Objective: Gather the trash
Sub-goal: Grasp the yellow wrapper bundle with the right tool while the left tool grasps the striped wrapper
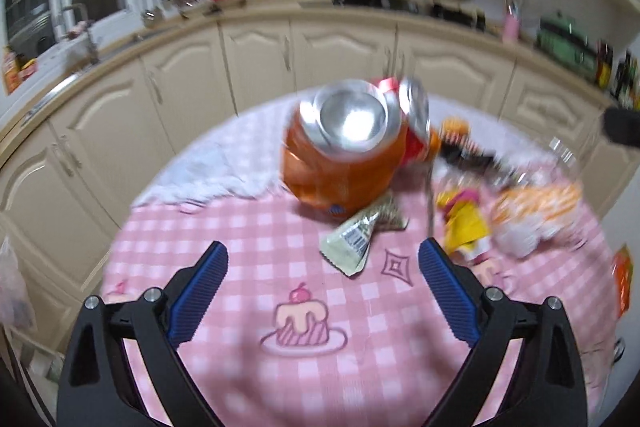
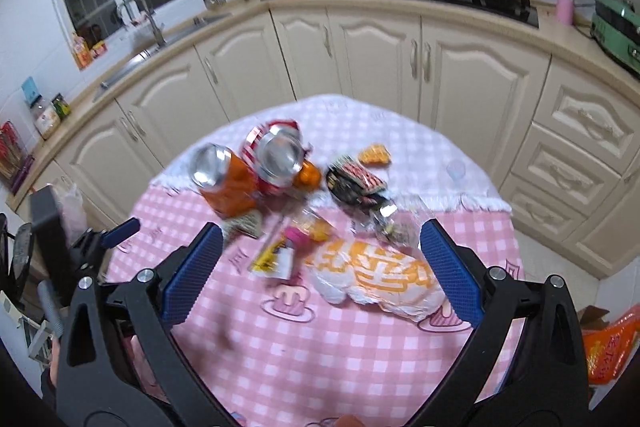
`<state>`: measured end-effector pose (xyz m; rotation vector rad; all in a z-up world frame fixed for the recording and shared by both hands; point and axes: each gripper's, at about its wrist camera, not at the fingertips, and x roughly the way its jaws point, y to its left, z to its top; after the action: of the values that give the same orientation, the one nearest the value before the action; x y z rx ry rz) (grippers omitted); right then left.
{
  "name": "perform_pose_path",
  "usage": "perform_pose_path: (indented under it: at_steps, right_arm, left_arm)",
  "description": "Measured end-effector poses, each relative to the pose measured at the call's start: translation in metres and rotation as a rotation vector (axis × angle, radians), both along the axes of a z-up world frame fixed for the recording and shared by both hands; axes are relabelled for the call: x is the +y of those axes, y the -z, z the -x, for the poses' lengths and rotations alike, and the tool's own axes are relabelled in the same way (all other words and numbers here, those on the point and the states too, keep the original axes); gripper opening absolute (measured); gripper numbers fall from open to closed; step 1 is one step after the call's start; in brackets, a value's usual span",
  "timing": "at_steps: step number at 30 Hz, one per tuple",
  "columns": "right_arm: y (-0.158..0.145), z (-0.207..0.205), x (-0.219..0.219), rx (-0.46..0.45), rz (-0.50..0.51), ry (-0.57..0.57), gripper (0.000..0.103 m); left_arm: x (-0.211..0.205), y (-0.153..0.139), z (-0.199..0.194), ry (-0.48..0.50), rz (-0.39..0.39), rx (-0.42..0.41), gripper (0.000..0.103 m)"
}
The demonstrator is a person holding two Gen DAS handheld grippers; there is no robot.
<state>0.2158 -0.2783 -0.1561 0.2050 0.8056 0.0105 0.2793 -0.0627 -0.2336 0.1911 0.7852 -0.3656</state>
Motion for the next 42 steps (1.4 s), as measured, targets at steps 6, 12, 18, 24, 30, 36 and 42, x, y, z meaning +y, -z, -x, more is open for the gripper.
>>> perform_pose_path:
  at_steps: [6,12,18,24,30,36,42]
  right_arm:
    - [0.023,-0.02,-0.002,0.064,0.0,-0.027,0.097]
    - [0.053,-0.052,0.018,0.14,-0.022,-0.099,0.085]
    - [0.087,-0.077,0.04,0.221,0.004,-0.124,0.059]
    - [0.087,-0.069,0.048,0.195,-0.004,-0.163,0.028]
    - [0.067,-0.047,0.036,0.111,-0.085,-0.147,0.028]
    - [0.043,-0.031,0.028,0.029,-0.126,-0.125,0.028]
    - [0.017,-0.014,0.027,-0.053,-0.152,-0.147,0.028]
  left_arm:
    - [-0.017,0.035,-0.035,0.024,-0.019,0.099,0.093]
    - [-0.023,0.039,-0.039,0.06,0.003,0.111,0.044]
    - [-0.021,0.036,-0.023,0.054,0.062,0.119,0.027]
    - [-0.004,0.035,-0.005,0.023,0.135,0.136,0.024]
    - [0.017,0.032,0.012,-0.01,0.19,0.13,0.024]
    - [0.035,0.022,0.027,-0.037,0.243,0.113,0.024]
    - [0.045,-0.004,0.04,-0.04,0.275,0.06,0.024]
